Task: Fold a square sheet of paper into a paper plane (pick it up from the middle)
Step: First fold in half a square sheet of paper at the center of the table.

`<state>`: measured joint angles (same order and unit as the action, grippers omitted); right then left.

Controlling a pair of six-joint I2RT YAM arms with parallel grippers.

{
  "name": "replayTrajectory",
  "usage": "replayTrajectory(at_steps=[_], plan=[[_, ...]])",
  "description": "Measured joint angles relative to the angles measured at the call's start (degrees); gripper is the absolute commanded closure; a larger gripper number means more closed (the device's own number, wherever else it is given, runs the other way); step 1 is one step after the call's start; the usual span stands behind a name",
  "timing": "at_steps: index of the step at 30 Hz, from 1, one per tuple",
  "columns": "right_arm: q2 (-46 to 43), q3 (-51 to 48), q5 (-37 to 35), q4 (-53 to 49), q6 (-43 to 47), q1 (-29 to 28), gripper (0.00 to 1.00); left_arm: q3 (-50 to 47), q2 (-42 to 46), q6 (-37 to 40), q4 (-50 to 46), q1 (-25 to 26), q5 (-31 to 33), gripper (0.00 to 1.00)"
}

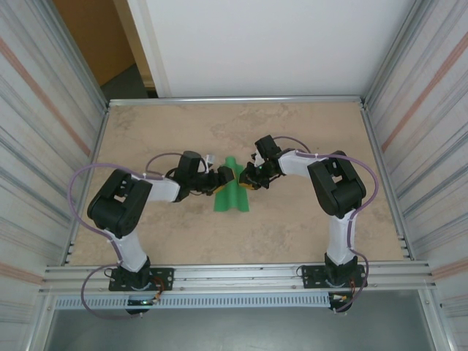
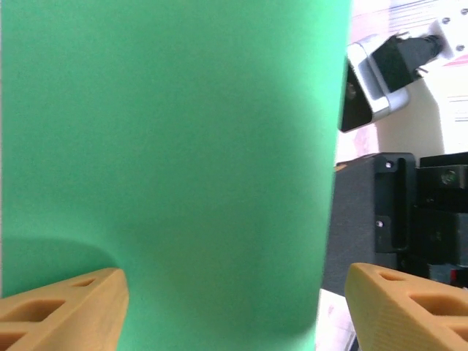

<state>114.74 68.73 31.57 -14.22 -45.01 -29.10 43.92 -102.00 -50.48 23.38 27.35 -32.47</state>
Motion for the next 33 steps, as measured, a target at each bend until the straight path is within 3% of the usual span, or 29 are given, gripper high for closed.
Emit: replayTrajectory(at_steps=[12, 19, 23, 33], plan=[[0.4, -0.7, 3.1, 2.7, 0.0, -0.2, 0.79, 4.5, -0.5, 3.9, -11.7, 0.5, 2.3, 0.39], [0.3, -1.3, 3.9, 3.2, 0.0, 0.1, 0.77, 6.0, -0.6, 5.9, -16.4, 0.6, 2.7, 0.65], [-3.6, -5.1, 4.1, 4.0, 0.1, 2.1, 0.65, 6.4, 0.2, 7.1, -18.1, 0.5, 2.9, 0.74], [-20.3, -11.1, 9.9, 9.3, 3.4, 10.2, 0.27, 6.3, 12.4, 5.5, -15.4, -4.2, -5.8, 0.77]])
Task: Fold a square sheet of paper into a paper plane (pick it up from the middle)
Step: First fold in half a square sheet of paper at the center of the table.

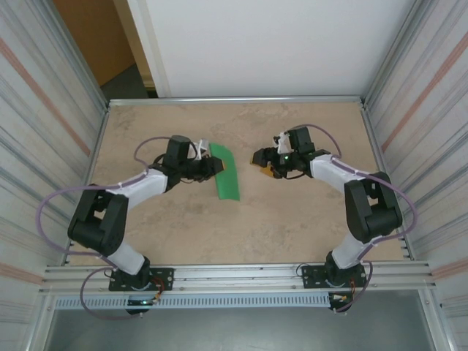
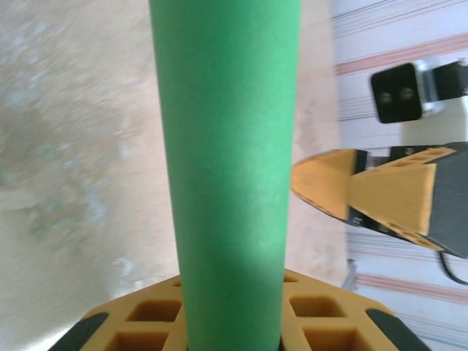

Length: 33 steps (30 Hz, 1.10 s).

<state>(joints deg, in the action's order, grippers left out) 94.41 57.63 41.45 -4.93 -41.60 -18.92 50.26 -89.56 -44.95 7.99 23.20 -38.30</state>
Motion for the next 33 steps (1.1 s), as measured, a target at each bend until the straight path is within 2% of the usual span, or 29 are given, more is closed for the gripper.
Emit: replayTrajectory(at_steps=[7, 13, 23, 30, 33], plan=[[-1.6, -0.3, 7.9, 4.0, 0.6, -0.8, 0.24, 1.8, 1.7, -3.8, 2.8, -0.6, -9.4, 0.77], [-1.5, 1.2, 11.5, 3.8, 1.2, -2.8, 0.29, 2.7, 1.2, -6.7, 5.3, -0.6, -13.9, 0.77], [-2.0, 1.7, 14.8, 4.4, 1.4, -2.9, 0.49, 2.9, -0.9, -7.4, 3.7, -0.8, -14.1, 0.78], [-4.4, 0.5, 15.1, 4.8, 1.1, -2.7, 0.70, 2.9, -1.1, -7.4, 3.1, -0.8, -13.9, 0.78], [-4.4, 0.3, 15.0, 4.9, 0.9, -2.8, 0.76, 2.9, -1.1, -7.4, 3.1, -0.8, -13.7, 0.78]])
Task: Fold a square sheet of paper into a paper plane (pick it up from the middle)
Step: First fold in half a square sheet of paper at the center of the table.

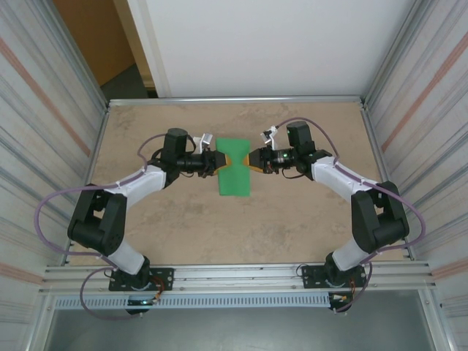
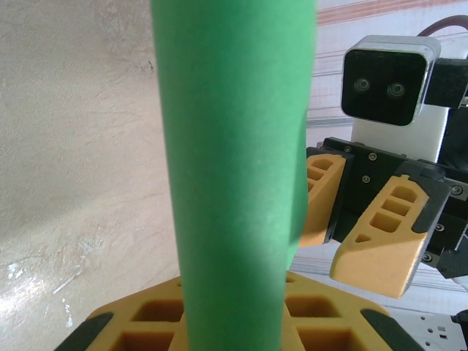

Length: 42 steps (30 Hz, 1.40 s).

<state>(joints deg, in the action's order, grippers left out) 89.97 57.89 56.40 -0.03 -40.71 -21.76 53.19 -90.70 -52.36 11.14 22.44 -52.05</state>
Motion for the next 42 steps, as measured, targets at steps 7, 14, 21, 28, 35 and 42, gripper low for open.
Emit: replayTrajectory(at_steps=[7, 14, 21, 28, 35, 42], plan=[[0.0, 0.0, -1.2, -0.1, -0.8, -0.5, 0.92, 0.0, 0.0, -0.3, 0.0, 0.0, 0.1, 0.75], [-0.3, 0.0, -3.9, -2.1, -0.8, 0.6, 1.00, -0.5, 0.1, -0.8, 0.4, -1.0, 0.9, 0.43], [-6.8, 0.7, -7.8, -13.9, 2.0, 8.2, 1.00, -7.2, 5.1, -0.6, 0.0, -8.0, 4.2, 0.28], [-11.0, 10.3, -15.6, -34.0, 8.5, 11.1, 1.00, -11.8, 11.1, 1.4, -4.5, -13.4, 9.4, 0.10], [-7.9, 17.9, -20.6, -42.8, 10.8, 4.9, 1.00, -13.7, 13.8, 4.4, -7.1, -13.3, 12.7, 0.01], [2.0, 10.8, -15.4, -27.2, 3.4, -4.0, 1.00, -14.5, 13.8, 5.0, -9.3, -11.5, 14.8, 0.01]])
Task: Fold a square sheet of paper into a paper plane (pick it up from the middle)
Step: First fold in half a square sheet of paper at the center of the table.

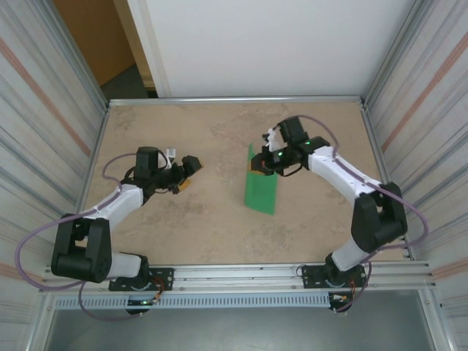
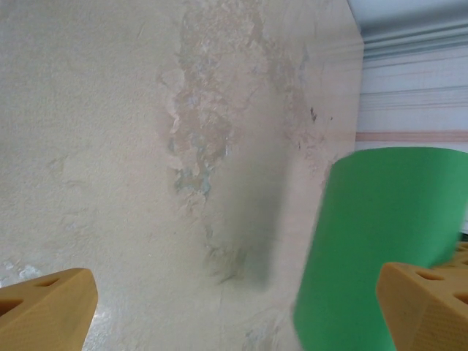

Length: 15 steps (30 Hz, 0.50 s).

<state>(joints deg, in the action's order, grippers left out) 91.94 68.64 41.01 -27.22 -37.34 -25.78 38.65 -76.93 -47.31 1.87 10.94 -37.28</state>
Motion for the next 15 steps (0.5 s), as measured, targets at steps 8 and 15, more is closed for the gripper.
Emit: replayTrajectory(at_steps=[8, 15], plan=[[10.4, -3.3, 4.3, 17.0, -7.5, -1.2, 0.99, 0.4, -3.9, 0.9, -2.1, 6.2, 2.2, 0.04], [12.2, -7.9, 5.5, 24.7, -9.4, 1.2, 0.98, 4.4, -9.3, 2.2, -5.5, 12.5, 4.8, 0.12]])
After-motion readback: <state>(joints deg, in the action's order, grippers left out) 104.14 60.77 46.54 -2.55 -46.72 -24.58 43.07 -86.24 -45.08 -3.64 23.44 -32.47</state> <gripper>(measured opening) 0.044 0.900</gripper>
